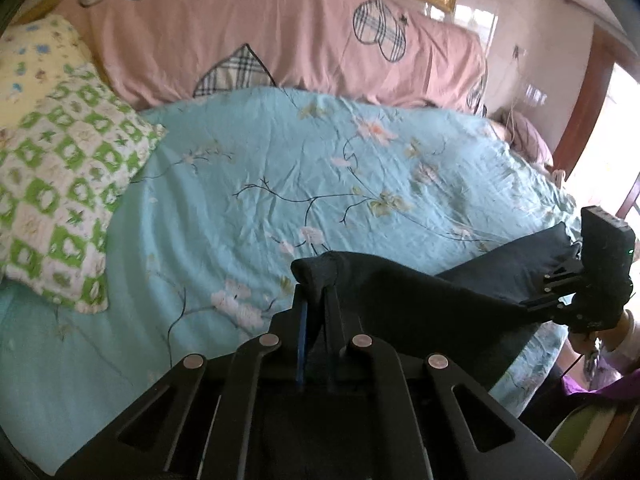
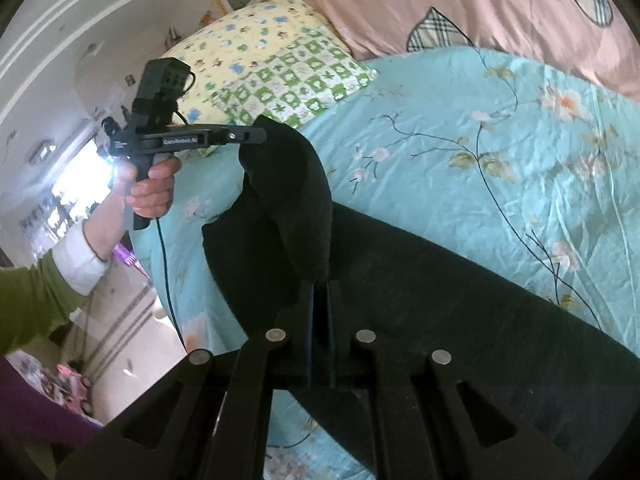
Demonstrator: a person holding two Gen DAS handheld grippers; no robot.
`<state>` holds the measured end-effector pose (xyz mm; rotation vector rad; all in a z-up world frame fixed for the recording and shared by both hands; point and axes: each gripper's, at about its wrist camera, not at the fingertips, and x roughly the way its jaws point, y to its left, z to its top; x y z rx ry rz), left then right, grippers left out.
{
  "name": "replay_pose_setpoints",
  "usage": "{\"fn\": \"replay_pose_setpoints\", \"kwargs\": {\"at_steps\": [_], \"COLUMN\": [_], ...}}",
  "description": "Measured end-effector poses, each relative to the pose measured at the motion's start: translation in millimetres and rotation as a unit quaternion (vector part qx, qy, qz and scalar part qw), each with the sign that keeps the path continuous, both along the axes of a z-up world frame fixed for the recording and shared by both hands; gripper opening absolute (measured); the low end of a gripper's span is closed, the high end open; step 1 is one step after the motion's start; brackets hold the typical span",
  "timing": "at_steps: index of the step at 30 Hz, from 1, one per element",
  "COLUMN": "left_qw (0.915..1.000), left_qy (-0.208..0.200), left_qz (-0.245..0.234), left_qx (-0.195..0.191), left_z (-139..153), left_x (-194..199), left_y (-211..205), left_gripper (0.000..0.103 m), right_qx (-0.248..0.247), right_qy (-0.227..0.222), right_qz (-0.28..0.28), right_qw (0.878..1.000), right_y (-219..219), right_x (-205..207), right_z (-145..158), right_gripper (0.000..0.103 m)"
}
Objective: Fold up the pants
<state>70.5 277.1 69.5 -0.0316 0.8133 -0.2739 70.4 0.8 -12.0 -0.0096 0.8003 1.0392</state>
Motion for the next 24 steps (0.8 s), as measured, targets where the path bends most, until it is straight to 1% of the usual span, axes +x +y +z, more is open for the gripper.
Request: {"fn": "replay_pose_setpoints", "kwargs": {"at_steps": [2,4,7,10,15,18,24], "left_qw": [0.9999,0.9993,0.9982,0.9970,0.9942,0.9929,0.9925], "left_qy": [-0.009,-0.018,-0.021,-0.022,-0.018,-0.021,-0.017], "left_qz": [0.012,0.028,0.047,0.064,0.091,0.100,0.110], "left_qx": [-0.004,-0.016,-0.031,-0.038,-0.054,-0.060,-0.050], "left_z": [-2,-7,-17,-29,-47,-50,-55], "left_x": [-17,-36,-56,-70,-84,-91,-97], "left_y": [3,7,12,14,18,17,13], "left_gripper": [0.005,0.005,0.005,0.005,0.005,0.005,0.006], "right_qx": [-0.005,-0.009,-0.014,-0.023,-0.046,-0.061,-0.081], "right_qy": [-0.008,-0.011,-0.016,-0.020,-0.032,-0.041,-0.062], "right_qz": [0.004,0.009,0.020,0.025,0.031,0.033,0.045], "right_qw": [1.000,1.000,1.000,0.999,0.998,0.997,0.994], "right_y": [1,2,4,6,12,16,18], "right_x": [-7,-14,-24,-31,-39,-43,-55], "right_z": [-2,-5,-9,-13,-22,-27,-31], "right_gripper": [0.007,0.007,0.007,0.007,0.007,0.007,0.006]}}
